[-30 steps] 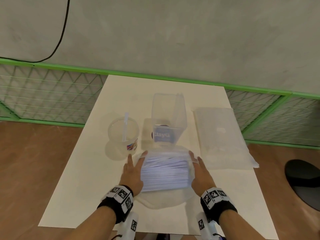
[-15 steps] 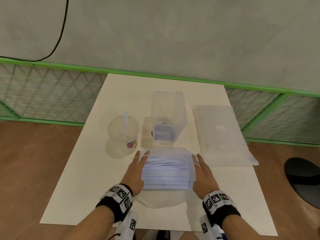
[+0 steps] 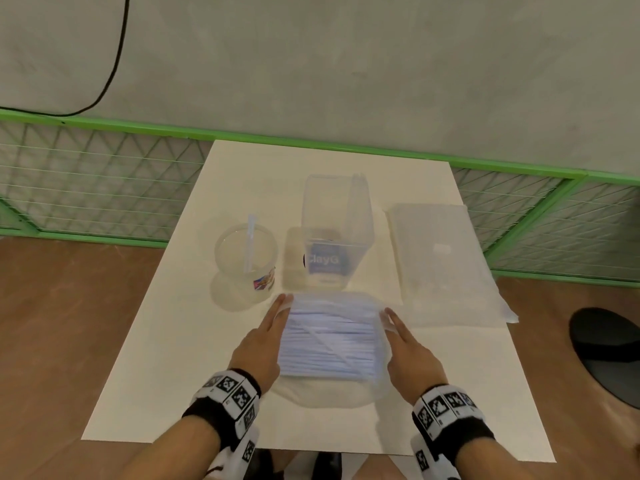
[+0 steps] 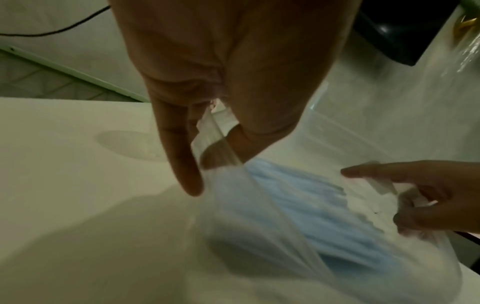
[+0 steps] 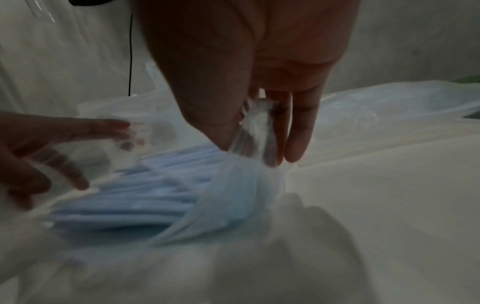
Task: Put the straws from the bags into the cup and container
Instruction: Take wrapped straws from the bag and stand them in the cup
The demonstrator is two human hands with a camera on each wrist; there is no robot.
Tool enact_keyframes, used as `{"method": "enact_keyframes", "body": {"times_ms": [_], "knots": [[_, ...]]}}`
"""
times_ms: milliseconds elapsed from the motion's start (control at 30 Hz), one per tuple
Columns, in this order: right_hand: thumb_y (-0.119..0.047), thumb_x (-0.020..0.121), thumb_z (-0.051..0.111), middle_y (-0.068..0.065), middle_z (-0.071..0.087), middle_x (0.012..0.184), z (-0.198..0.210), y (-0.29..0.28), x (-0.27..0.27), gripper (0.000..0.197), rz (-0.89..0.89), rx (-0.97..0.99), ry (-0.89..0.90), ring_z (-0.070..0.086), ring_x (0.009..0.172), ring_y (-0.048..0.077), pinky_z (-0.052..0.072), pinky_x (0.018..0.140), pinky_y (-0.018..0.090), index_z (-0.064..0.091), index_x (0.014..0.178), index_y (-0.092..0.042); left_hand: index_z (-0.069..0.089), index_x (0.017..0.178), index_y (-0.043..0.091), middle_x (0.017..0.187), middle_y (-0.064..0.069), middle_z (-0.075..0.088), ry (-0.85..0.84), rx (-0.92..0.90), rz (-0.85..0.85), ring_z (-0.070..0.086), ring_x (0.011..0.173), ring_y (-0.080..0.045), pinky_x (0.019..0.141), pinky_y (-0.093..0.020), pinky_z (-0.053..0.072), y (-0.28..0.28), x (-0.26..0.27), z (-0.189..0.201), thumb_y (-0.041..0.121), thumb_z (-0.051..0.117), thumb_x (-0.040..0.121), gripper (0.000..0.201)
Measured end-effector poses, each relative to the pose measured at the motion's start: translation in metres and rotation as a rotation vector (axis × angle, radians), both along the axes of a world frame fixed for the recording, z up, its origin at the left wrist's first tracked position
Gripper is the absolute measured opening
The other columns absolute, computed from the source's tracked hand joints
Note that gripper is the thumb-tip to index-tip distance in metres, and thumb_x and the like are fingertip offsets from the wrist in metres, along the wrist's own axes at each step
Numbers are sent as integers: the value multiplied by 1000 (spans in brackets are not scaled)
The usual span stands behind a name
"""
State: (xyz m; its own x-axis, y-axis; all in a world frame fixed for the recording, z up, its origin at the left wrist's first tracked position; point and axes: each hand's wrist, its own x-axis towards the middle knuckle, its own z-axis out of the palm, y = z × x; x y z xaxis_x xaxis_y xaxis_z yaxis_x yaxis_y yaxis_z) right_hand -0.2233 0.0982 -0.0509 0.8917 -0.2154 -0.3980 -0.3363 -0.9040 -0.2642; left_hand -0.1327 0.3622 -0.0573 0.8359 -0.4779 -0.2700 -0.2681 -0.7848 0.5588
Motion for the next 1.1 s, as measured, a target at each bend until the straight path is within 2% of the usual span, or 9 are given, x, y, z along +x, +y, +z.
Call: {"method": "enact_keyframes", "body": {"times_ms": [167,267,433,600,733,833,933,1033,1100], "knots": [[3,86,49,-21,-14,161,26,-8,20,92,-77,-55,-208,51,60,18,40,50,27,-1,156,-31,-3,155,37,156,32,-18,-145,-62,10,59,98,-22,62,-34,55,-8,12,19,-23,42,69,114],[2,87,48,-20,-23,158,19,-6,8,95,-17,-126,-159,52,73,14,43,55,26,-10,155,-30,-11,151,43,156,29,-22,-141,20,10,48,80,-15,46,-18,32,-4,-3,8,-19,42,73,113],[1,91,41,-20,-35,150,-8,-7,-10,88,45,-89,30,57,98,17,51,76,29,-12,155,-29,-2,149,48,158,29,-15,-90,-4,16,53,76,-17,50,-14,28,3,-16,-21,-18,41,74,109],[5,88,43,-24,-26,156,12,-13,14,92,-38,-16,-91,54,71,15,39,51,23,-9,154,-33,24,153,32,161,21,13,-236,-173,62,51,128,-14,79,-19,47,-6,4,1,-22,45,70,102],[0,89,48,-25,-25,156,13,-10,10,94,-41,-45,-148,45,58,10,31,44,20,-11,153,-35,12,155,36,162,24,-1,-279,-162,56,52,116,-16,68,-24,52,-4,6,3,-21,45,69,108],[-2,91,44,-22,-29,156,-5,-3,-1,91,5,-32,-6,51,73,14,47,60,27,-14,153,-33,3,153,44,160,25,-14,-189,-98,24,54,90,-19,55,-14,32,4,-4,-20,-19,46,70,113],[-3,90,47,-22,-26,157,-10,2,-3,90,-1,20,22,56,84,18,53,71,33,-8,154,-35,34,149,33,163,11,8,-179,-125,12,57,91,-20,59,-17,36,13,-5,-26,-14,54,72,92],[-6,83,56,-17,-19,160,-15,10,-10,85,-37,-40,-110,48,125,26,48,96,38,17,153,-36,46,142,24,157,7,28,-199,-182,14,60,109,-21,72,-19,44,20,-3,-23,-14,59,70,82],[-7,67,69,-1,11,164,-13,28,-16,76,-38,-226,-250,35,137,35,36,100,51,49,135,-34,41,146,24,156,13,28,-186,-203,7,56,119,-18,83,-19,44,25,-2,-24,-14,59,70,86]]}}
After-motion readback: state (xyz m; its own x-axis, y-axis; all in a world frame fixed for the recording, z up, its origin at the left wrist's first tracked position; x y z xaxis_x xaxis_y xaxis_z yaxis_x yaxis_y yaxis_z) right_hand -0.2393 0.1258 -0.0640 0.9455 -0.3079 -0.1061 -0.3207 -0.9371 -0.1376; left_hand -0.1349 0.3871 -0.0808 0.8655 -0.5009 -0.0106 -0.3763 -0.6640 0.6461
